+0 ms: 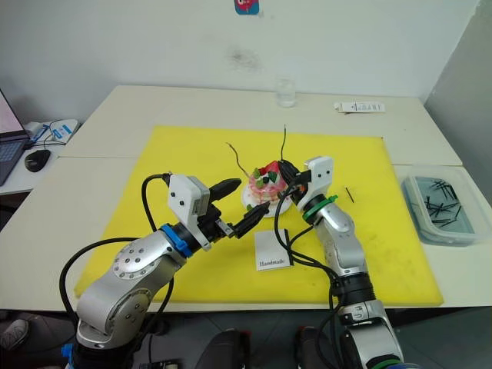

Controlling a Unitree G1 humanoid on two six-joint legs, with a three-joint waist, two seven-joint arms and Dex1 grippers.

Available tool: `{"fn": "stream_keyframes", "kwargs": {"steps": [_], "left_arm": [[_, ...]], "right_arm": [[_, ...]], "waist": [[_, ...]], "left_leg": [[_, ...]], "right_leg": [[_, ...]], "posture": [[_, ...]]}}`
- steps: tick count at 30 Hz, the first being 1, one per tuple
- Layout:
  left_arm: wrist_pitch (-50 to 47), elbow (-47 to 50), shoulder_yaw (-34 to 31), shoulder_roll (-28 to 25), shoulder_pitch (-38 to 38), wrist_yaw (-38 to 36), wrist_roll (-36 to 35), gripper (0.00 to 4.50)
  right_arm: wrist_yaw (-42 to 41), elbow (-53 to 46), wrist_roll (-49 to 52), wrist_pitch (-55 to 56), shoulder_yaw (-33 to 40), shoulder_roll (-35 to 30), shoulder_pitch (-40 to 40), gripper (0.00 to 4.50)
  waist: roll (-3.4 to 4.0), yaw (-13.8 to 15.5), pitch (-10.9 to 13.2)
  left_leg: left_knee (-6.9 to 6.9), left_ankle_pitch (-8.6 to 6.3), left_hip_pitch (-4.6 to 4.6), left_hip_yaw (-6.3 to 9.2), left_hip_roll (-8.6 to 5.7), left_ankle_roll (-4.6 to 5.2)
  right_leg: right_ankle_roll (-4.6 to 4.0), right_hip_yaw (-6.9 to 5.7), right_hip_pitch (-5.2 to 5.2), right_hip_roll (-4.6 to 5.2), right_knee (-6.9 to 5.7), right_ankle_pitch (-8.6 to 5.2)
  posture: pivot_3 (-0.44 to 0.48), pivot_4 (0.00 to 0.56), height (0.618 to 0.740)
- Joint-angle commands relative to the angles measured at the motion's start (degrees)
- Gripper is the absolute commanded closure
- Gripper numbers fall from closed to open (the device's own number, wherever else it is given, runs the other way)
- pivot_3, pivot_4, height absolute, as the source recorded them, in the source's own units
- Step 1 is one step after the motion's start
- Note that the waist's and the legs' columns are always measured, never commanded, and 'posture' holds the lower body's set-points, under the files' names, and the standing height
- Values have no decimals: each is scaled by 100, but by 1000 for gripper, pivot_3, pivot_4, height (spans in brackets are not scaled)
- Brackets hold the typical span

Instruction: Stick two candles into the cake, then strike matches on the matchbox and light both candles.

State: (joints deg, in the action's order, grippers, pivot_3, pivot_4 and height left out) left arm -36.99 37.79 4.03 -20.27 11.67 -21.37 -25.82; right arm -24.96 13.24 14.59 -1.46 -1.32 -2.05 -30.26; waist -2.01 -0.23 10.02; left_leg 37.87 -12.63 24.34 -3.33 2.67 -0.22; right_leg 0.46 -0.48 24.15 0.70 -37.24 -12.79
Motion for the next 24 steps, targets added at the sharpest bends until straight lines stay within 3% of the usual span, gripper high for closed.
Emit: {"fn": "stream_keyframes", "kwargs": {"steps": [1, 24], "left_arm": [[29, 260, -103, -22, 39, 24, -67, 0], [50, 229, -49, 27, 46, 117, -66, 0]], "right_arm": [[-7, 35, -48, 211, 46, -11, -97, 4481], [-32, 243, 0, 308, 71, -28, -108, 4481]], "waist": [[0, 0, 0], [0, 0, 0]], "left_leg": [[0, 0, 0, 0, 0, 0], [0, 0, 0, 0, 0, 0]], "right_leg": [[0, 0, 0, 0, 0, 0], [0, 3, 0, 1, 0, 0]], "posture": [[0, 150, 740], [0, 150, 740]]}}
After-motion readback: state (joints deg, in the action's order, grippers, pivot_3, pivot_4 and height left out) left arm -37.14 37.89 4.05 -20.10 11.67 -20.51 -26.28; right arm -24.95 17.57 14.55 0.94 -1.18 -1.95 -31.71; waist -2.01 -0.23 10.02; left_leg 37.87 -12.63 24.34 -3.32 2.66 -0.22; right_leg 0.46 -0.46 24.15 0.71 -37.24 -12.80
